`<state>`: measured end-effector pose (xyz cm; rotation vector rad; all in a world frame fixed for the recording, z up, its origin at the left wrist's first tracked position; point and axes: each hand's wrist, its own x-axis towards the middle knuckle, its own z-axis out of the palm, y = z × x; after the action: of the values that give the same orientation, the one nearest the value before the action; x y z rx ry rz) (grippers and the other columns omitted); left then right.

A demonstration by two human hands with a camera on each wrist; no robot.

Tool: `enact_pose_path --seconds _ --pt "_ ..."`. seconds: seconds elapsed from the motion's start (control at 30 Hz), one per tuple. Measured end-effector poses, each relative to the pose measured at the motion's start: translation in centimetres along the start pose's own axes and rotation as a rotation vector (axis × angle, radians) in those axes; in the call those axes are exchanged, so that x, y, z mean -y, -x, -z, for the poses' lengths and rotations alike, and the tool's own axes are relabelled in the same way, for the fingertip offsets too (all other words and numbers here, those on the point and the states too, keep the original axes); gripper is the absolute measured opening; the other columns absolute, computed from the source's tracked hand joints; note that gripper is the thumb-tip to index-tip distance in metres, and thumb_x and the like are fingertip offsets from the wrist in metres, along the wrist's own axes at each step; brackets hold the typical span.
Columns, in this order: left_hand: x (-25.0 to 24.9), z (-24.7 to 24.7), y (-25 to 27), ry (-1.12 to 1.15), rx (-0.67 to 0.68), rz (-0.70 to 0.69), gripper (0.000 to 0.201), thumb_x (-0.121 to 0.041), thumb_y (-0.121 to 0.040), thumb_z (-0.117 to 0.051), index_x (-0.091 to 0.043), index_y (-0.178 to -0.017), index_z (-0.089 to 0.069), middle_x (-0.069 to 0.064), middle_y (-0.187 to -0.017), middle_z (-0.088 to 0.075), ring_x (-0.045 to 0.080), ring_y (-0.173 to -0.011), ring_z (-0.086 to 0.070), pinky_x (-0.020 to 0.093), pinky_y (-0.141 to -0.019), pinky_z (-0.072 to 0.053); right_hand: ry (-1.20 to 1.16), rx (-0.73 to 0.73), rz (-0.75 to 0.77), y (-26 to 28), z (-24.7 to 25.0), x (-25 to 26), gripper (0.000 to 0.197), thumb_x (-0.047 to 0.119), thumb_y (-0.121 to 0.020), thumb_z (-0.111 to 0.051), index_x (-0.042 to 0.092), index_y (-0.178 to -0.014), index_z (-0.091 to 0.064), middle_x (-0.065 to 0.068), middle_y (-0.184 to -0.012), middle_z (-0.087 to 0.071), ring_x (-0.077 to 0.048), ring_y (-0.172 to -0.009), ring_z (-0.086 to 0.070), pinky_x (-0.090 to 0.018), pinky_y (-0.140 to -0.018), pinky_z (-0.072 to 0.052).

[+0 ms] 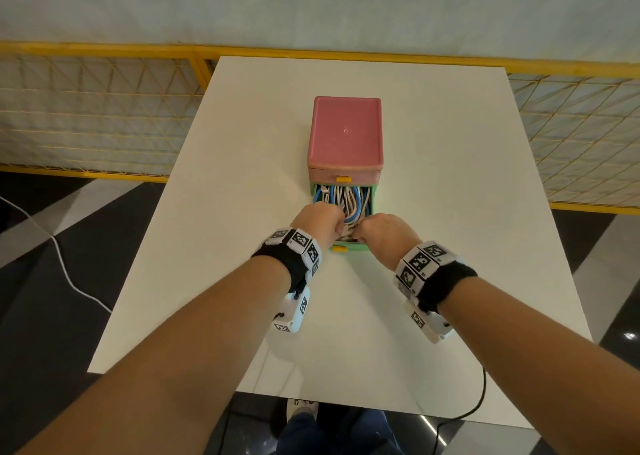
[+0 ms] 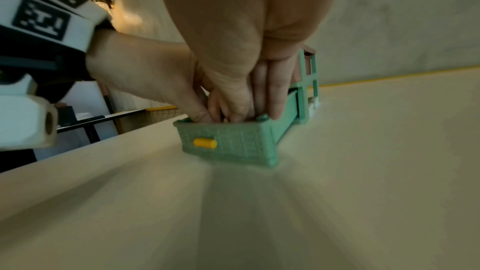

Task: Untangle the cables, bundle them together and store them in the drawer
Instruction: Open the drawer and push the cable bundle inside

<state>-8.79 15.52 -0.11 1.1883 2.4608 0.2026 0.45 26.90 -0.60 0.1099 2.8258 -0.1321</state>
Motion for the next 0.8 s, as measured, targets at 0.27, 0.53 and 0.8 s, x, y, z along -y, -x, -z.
enact_pose_path --seconds 0.27,0.53,0.8 --pt "1.7 0.5 2.3 0.231 -0.179 -0.198 0.022 -0.011 -0.092 -0.055 -0.01 -0.099 -0.075 0.009 -0.105 -0.072 0.026 -0.092 -0.066 0.041 -0.082 -0.052 -0.141 0.023 -0.01 -0.4 -0.3 0.7 0.032 0.006 -0.092 -0.049 0.009 -0.122 -0.059 -0.002 -0.149 -0.035 -0.027 -0.118 -0.054 -0.036 -0.1 -0.044" --pt "2.1 1.1 0.6 0.136 -0.092 -0.034 0.068 0.014 -0.087 -0.042 -0.015 -0.149 -0.037 0.004 -0.154 -0.037 0.026 -0.136 -0.042 0.034 -0.111 -0.034 -0.07 0.084 0.011 -0.8 1.1 0.8 0.031 0.001 -0.094 -0.043 0.005 -0.121 -0.056 -0.009 -0.142 -0.043 -0.028 -0.126 -0.046 -0.032 -0.106 -0.033" --pt "1.3 -2.0 0.8 -0.204 0.103 -0.039 0.064 0.008 -0.098 -0.03 -0.001 -0.153 0.003 0.016 -0.163 0.006 0.025 -0.151 0.003 0.029 -0.12 -0.004 -0.28 0.033 -0.099 -0.2 0.7 0.9 0.026 0.0 -0.092 -0.044 0.008 -0.117 -0.041 -0.008 -0.095 -0.051 -0.023 -0.086 -0.05 -0.033 -0.087 -0.043"
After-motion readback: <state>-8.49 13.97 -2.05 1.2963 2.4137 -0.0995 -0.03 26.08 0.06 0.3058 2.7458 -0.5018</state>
